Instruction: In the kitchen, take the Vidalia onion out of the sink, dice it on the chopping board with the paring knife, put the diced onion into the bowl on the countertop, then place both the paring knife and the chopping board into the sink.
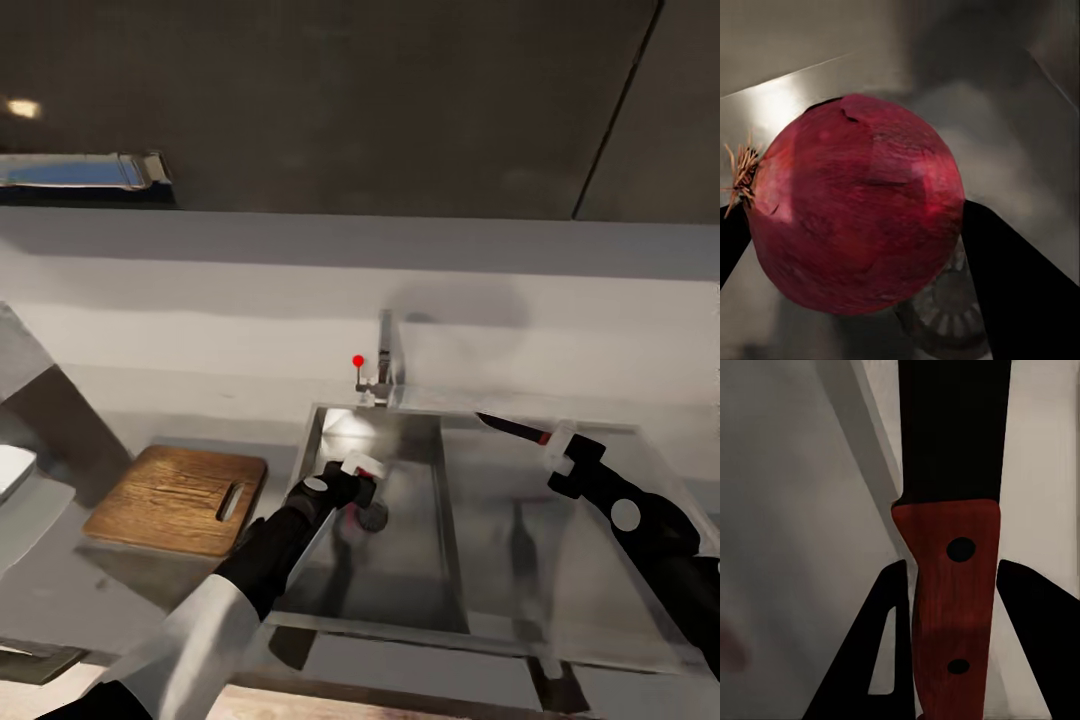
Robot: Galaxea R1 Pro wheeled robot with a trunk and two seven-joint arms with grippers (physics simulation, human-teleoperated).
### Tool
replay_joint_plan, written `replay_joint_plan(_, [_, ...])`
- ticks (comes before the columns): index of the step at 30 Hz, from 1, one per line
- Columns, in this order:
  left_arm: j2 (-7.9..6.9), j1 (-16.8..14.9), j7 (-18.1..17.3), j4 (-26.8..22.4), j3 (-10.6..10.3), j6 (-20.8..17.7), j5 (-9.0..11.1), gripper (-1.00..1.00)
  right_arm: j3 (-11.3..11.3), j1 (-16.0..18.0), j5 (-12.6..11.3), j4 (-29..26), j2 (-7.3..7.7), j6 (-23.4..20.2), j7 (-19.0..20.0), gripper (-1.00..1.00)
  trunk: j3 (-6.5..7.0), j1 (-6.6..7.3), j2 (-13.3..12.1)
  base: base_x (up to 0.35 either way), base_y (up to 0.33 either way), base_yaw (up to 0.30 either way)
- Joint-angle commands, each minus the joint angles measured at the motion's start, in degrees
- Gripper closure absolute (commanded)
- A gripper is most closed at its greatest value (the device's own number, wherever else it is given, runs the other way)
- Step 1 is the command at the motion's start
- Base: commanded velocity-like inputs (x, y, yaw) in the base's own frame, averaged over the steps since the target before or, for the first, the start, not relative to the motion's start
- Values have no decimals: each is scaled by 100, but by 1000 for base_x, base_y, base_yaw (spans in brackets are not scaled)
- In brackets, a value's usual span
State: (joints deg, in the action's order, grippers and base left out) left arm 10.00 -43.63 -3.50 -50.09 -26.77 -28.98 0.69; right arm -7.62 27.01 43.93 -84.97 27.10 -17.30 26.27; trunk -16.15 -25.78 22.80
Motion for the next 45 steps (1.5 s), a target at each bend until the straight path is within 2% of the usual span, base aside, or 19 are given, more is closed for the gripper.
replay_joint_plan(1, [0, -5, -18, -8, 6, -29, -1, 100, -12, 6, 48, -11, 6, -29, 27, 100, -2, 0, 12, -311, 163, 0])
replay_joint_plan(7, [-2, -5, -10, -37, 13, -36, 0, 100, -12, 6, 48, -11, 6, -30, 27, 100, 53, 0, 12, -304, 186, 0])
replay_joint_plan(10, [-32, -3, -3, -380, 22, -50, 1, 100, -6, 6, 52, -11, 6, -23, 31, 100, 75, 0, 12, -249, 236, 0])
replay_joint_plan(15, [-82, 1, -2, -665, 22, -66, 6, 100, 60, 6, 51, -11, 11, -3, 66, 100, 84, 0, 12, -128, 295, 0])
replay_joint_plan(17, [-100, 3, -2, -813, 22, -71, 9, 100, 392, 6, 48, -11, 13, 10, 99, 100, 84, 0, 12, -87, 310, 0])
replay_joint_plan(21, [-144, 3, -2, -1174, 16, -123, 16, 100, 832, 6, 46, -11, 14, 47, 397, 100, 84, 0, 12, -79, 311, 0])
replay_joint_plan(25, [-192, 3, -2, -1453, 14, -294, 23, 100, 1021, 6, 46, -11, 14, 67, 761, 100, 85, 0, 12, -85, 308, 0])
replay_joint_plan(31, [-223, 9, -2, -1828, 14, -379, 27, 100, 1135, 6, 46, -11, 14, 95, 848, 100, 85, 0, 12, -69, 173, 0])
replay_joint_plan(35, [-226, 12, -2, -2183, 13, -712, 29, 100, 1153, 6, 31, -11, 11, 97, 833, 100, 85, 0, 12, -7, 14, 0])
replay_joint_plan(38, [-226, 23, -2, -2726, 13, -1008, 35, 100, 1175, 6, -94, -11, 8, 85, 845, 100, 85, 0, 12, -1, 2, 0])
replay_joint_plan(41, [-226, 35, -2, -3131, 8, -1349, 36, 100, 1227, 6, -420, -11, 6, 69, 852, 100, 85, 0, 12, 0, 14, 0])
replay_joint_plan(45, [-230, 42, -2, -3233, 5, -1693, 37, 100, 1602, 6, -971, -11, 6, 62, 863, 100, 85, 0, 12, 0, 200, 0])
